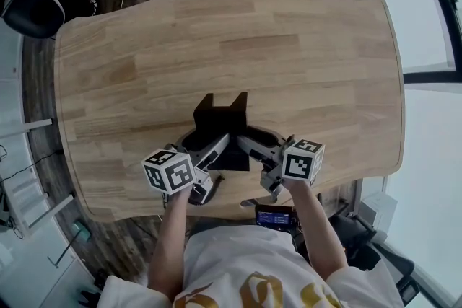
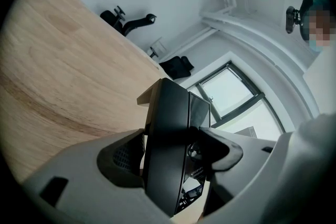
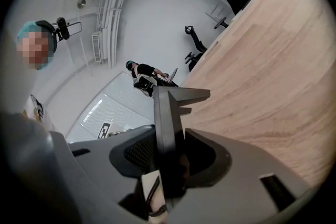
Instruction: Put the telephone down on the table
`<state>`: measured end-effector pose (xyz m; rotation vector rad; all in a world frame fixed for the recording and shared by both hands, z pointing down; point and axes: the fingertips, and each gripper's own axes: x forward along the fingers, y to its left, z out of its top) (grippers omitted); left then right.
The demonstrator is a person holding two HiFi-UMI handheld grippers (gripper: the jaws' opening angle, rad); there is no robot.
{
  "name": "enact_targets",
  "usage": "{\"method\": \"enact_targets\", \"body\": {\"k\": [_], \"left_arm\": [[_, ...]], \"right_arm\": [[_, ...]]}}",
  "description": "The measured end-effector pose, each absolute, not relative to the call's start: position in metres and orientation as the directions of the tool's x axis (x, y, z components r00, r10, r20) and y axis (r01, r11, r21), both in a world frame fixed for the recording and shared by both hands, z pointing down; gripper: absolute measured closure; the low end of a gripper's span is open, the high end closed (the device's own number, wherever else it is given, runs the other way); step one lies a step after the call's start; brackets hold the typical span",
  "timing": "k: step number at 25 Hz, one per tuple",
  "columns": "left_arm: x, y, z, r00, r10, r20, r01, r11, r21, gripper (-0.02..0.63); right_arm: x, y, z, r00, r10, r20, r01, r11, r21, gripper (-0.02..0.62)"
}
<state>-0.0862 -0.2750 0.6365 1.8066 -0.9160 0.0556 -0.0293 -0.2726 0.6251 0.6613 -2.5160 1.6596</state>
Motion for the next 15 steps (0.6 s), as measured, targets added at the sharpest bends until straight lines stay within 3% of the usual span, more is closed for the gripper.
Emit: {"method": "enact_targets", "body": {"k": [6, 15], "left_arm": [[-0.083, -0.277, 0.648, 0.684, -0.546, 0.484, -0.635, -0.119, 0.763, 0.305], [-0.076, -0.279, 0.655, 0.645, -0.533, 0.548, -0.704, -0.136, 0.697, 0.324]], "right_arm": [[-0.027, -0.276, 0.639, -0.902, -0.307, 0.303, -0.396, 0.308, -0.865, 0.439], [-0.019, -0.279, 0.654, -0.828, -0.348, 0.440, -0.547, 0.328, -0.770, 0.417]]}}
